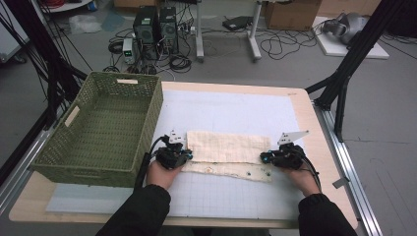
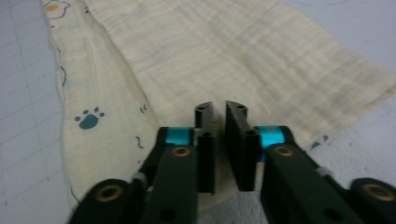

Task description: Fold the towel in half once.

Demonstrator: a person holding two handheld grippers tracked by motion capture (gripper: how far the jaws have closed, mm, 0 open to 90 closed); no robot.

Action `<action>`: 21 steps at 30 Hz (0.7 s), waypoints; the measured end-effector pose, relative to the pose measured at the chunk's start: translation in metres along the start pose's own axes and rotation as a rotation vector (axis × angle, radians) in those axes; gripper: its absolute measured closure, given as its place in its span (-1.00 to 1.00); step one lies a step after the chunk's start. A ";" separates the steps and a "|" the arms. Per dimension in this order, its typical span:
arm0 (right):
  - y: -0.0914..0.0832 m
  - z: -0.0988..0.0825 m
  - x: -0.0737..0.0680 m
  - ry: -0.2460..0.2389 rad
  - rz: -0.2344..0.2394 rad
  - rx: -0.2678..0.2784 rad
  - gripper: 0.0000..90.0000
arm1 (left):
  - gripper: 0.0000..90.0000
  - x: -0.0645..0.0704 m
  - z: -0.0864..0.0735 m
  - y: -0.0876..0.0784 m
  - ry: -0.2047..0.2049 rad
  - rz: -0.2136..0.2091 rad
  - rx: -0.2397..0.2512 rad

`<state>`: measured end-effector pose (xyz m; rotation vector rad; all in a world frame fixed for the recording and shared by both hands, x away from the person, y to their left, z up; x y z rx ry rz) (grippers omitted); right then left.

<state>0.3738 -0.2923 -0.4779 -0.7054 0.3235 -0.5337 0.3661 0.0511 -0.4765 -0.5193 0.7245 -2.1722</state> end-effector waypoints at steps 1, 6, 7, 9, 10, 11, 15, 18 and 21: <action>0.000 0.001 0.000 -0.008 -0.005 -0.005 0.96 | 0.94 -0.001 0.001 -0.001 -0.002 0.007 0.006; -0.005 0.003 -0.003 -0.008 0.001 0.010 0.97 | 0.95 -0.003 0.006 -0.009 -0.023 0.015 0.055; -0.007 0.003 -0.003 -0.012 0.001 0.014 0.97 | 0.95 -0.003 0.006 -0.010 -0.032 0.008 0.059; -0.010 0.005 -0.005 -0.014 0.003 0.019 0.97 | 0.95 -0.002 0.008 -0.012 -0.031 0.011 0.066; -0.012 0.006 -0.005 -0.017 0.003 0.034 0.97 | 0.95 -0.002 0.008 -0.012 -0.040 0.007 0.068; -0.014 0.008 -0.006 -0.014 0.007 0.042 0.97 | 0.95 -0.002 0.008 -0.013 -0.053 -0.001 0.072; -0.019 0.011 -0.009 -0.022 0.013 0.053 0.97 | 0.94 -0.002 0.009 -0.014 -0.048 0.001 0.065; -0.021 0.012 -0.012 -0.017 0.024 0.062 0.97 | 0.77 -0.003 0.008 -0.014 -0.055 0.016 0.056; -0.021 0.013 -0.017 -0.024 0.031 0.062 0.97 | 0.58 -0.001 0.009 -0.016 -0.052 0.007 0.068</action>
Point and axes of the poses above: each handheld gripper's, and its own axes: y roughly forward along the jaws, z roughly out of its top, x roughly to its right, the point moved 5 cm from there along y, roughly forward along the jaws, and after that the axes turned 1 degree about -z, right-handed, at the moved point
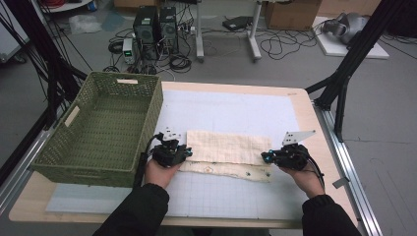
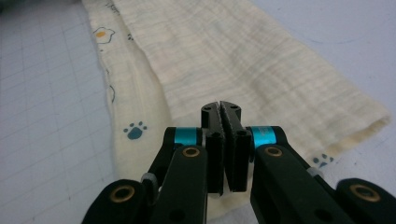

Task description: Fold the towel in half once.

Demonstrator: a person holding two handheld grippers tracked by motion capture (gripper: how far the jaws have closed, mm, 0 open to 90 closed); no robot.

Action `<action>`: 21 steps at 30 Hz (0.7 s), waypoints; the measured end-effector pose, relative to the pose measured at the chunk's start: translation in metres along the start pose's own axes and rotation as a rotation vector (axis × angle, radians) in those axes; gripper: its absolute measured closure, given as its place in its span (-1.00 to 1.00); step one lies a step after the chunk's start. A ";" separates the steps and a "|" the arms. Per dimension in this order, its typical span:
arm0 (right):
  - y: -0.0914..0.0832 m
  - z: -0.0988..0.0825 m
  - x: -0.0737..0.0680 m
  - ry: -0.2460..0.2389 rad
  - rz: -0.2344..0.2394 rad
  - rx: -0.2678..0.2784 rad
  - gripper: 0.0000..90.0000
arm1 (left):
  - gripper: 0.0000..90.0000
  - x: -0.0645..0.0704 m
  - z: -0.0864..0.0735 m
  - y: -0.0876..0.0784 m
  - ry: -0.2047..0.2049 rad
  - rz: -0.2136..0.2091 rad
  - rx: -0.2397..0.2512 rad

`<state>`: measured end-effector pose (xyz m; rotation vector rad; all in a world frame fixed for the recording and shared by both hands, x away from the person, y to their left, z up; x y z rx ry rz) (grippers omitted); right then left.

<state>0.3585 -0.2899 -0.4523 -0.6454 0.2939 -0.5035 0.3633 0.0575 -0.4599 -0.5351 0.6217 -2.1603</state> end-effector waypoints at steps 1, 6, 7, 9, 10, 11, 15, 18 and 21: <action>0.000 0.000 -0.001 -0.003 0.005 0.001 0.97 | 0.57 0.001 0.000 0.000 0.005 -0.007 -0.005; 0.002 -0.003 -0.003 -0.001 0.006 -0.018 0.97 | 0.66 -0.001 -0.007 0.006 0.038 0.004 -0.068; 0.003 -0.005 -0.003 0.003 0.007 -0.025 0.97 | 0.71 -0.001 -0.010 0.007 0.043 0.005 -0.087; 0.005 -0.008 -0.002 0.006 0.005 -0.036 0.97 | 0.89 -0.001 -0.011 0.009 0.057 -0.003 -0.102; 0.005 -0.010 -0.002 0.005 0.007 -0.038 0.97 | 0.93 -0.001 -0.011 0.009 0.058 -0.001 -0.099; 0.006 -0.011 -0.002 0.008 0.010 -0.042 0.97 | 0.95 -0.001 -0.011 0.008 0.061 -0.001 -0.101; 0.005 -0.009 -0.003 0.007 0.011 -0.028 0.97 | 0.96 0.000 -0.006 0.002 0.055 0.001 -0.048; 0.002 -0.008 -0.003 0.010 0.009 -0.021 0.97 | 0.96 0.001 -0.001 -0.003 0.028 -0.024 -0.007; -0.001 -0.005 -0.004 0.008 0.007 -0.004 0.97 | 0.96 0.002 0.002 -0.006 0.003 -0.029 0.019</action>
Point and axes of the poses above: each handheld gripper's, and its own axes: y roughly forward along the jaws, z roughly out of its top, x roughly to its right, the point moved 5 cm from there along y, roughly forward along the jaws, and after that the axes turned 1 degree about -z, right-handed, at the moved point
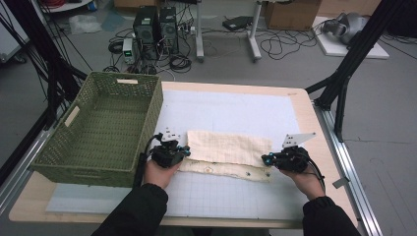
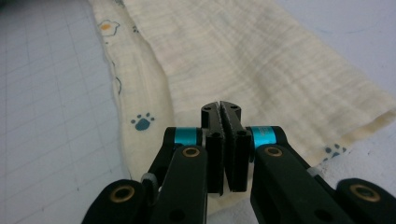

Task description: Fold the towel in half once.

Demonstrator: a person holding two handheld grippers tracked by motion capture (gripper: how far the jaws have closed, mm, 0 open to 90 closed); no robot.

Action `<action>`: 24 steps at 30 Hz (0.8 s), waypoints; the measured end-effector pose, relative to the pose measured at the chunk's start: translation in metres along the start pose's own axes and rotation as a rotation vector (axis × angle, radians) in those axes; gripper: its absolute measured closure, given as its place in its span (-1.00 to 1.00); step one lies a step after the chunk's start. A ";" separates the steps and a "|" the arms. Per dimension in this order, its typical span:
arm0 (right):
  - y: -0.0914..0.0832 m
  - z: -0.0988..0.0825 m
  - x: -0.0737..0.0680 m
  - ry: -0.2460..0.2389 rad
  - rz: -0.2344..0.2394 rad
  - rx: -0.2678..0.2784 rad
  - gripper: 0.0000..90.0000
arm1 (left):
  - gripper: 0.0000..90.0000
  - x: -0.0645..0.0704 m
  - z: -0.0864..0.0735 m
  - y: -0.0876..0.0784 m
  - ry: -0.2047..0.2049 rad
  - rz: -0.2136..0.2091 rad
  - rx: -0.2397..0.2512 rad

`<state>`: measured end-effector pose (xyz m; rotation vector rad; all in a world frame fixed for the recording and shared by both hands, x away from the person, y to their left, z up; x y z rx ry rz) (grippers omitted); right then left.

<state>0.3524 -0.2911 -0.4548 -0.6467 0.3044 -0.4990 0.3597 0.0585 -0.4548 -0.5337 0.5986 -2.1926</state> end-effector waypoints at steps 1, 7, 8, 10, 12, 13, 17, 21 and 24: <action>-0.002 0.002 0.000 -0.005 -0.004 0.007 0.97 | 0.96 0.000 0.001 -0.001 -0.001 0.000 0.003; -0.009 0.006 -0.008 -0.019 0.002 0.019 0.97 | 0.96 0.002 0.000 -0.009 -0.004 0.019 -0.003; -0.009 0.005 -0.009 -0.028 0.002 0.020 0.97 | 0.96 0.003 -0.002 -0.010 -0.005 0.018 -0.004; -0.010 0.003 -0.013 -0.026 0.009 0.017 0.97 | 0.96 0.004 -0.007 -0.014 -0.003 0.023 -0.011; -0.009 -0.002 -0.017 -0.029 0.018 0.004 0.97 | 0.96 0.004 -0.011 -0.016 0.000 0.024 -0.025; -0.007 -0.004 -0.018 -0.030 0.026 -0.005 0.97 | 0.96 0.005 -0.013 -0.018 0.007 0.028 -0.035; -0.001 -0.014 -0.024 -0.021 0.049 -0.035 0.97 | 0.96 0.006 -0.021 -0.022 0.017 0.034 -0.057; 0.007 -0.023 -0.024 -0.014 0.063 -0.078 0.92 | 0.94 0.006 -0.029 -0.018 0.019 0.025 -0.105; 0.008 -0.024 -0.026 -0.003 0.086 -0.066 0.44 | 0.64 0.005 -0.035 -0.016 0.011 0.029 -0.131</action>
Point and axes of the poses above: each handheld gripper's, and its own axes: y roughly forward along the jaws, z roughly out of its top, x roughly to its right, the point moved 5 cm from there along y, roughly forward along the jaws, and after that the axes turned 1 degree about -z, right-handed, at the moved point
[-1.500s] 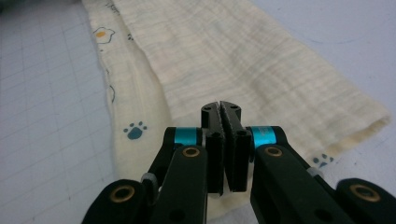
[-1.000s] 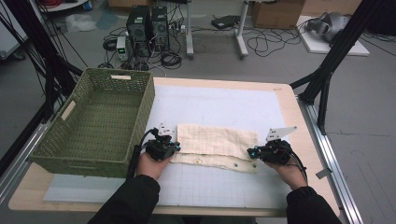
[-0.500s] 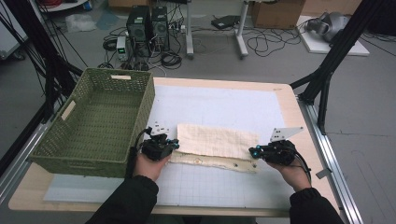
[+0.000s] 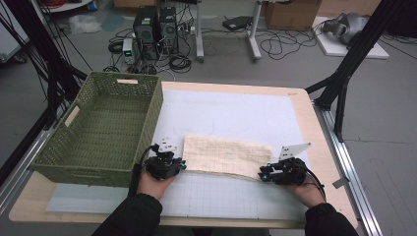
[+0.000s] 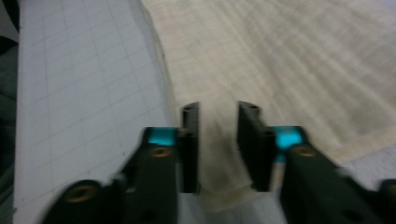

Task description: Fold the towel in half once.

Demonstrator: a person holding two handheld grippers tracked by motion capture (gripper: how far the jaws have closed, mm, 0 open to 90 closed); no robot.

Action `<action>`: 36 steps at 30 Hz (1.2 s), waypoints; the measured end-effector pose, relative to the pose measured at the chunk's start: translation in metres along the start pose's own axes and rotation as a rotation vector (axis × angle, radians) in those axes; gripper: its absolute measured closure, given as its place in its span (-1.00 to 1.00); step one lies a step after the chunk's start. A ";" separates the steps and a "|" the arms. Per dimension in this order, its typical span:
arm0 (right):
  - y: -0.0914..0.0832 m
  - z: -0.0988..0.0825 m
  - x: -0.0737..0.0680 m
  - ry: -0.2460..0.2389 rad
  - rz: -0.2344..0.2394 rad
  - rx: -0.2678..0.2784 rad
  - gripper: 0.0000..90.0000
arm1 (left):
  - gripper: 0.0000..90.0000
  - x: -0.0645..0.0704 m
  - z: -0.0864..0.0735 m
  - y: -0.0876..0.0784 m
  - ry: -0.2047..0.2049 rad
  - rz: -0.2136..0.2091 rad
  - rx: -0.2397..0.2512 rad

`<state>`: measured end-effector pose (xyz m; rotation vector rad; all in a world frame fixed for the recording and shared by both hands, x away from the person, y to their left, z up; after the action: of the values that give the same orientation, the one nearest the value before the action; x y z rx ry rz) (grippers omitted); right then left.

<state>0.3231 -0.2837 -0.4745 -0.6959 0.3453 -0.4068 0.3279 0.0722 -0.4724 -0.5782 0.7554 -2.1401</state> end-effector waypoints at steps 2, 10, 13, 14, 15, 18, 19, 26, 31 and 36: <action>0.001 -0.001 -0.002 -0.025 -0.002 -0.013 0.34 | 0.54 0.000 -0.001 0.000 -0.006 -0.005 0.002; 0.002 -0.001 -0.002 -0.101 -0.028 -0.040 0.92 | 0.92 0.004 -0.002 0.000 -0.011 -0.023 0.006; 0.000 -0.001 0.002 -0.112 -0.034 -0.045 0.95 | 0.94 0.006 -0.002 -0.001 -0.048 -0.056 0.014; -0.001 -0.001 0.004 -0.107 -0.031 -0.044 0.95 | 0.94 0.009 -0.001 -0.001 -0.050 -0.067 0.017; -0.003 -0.002 0.006 -0.103 -0.033 -0.045 0.95 | 0.94 0.011 -0.001 -0.001 -0.041 -0.072 0.014; -0.009 -0.004 0.014 -0.097 -0.058 -0.058 0.95 | 0.94 0.021 0.000 0.000 -0.045 -0.102 0.021; -0.011 -0.005 0.017 -0.091 -0.055 -0.056 0.95 | 0.94 0.022 0.000 0.000 -0.024 -0.098 0.016; -0.010 -0.009 0.008 -0.065 -0.012 -0.046 0.95 | 0.94 0.013 -0.005 -0.001 -0.033 -0.064 0.004; -0.015 -0.007 0.009 -0.019 -0.007 -0.014 0.45 | 0.67 0.013 0.000 -0.008 -0.011 -0.067 0.049; -0.025 0.009 0.013 0.022 -0.037 0.068 0.19 | 0.43 0.011 0.016 -0.016 0.007 -0.049 0.119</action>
<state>0.3321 -0.3019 -0.4533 -0.6323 0.3381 -0.4592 0.3225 0.0667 -0.4485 -0.5309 0.6187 -2.2163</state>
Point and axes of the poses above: each handheld gripper's, and its own axes: y roughly forward along the jaws, z roughly out of its top, x roughly to its right, the point moved 5 cm from there along y, roughly forward along the jaws, and after that the axes turned 1 degree about -z, right-handed, at the moved point
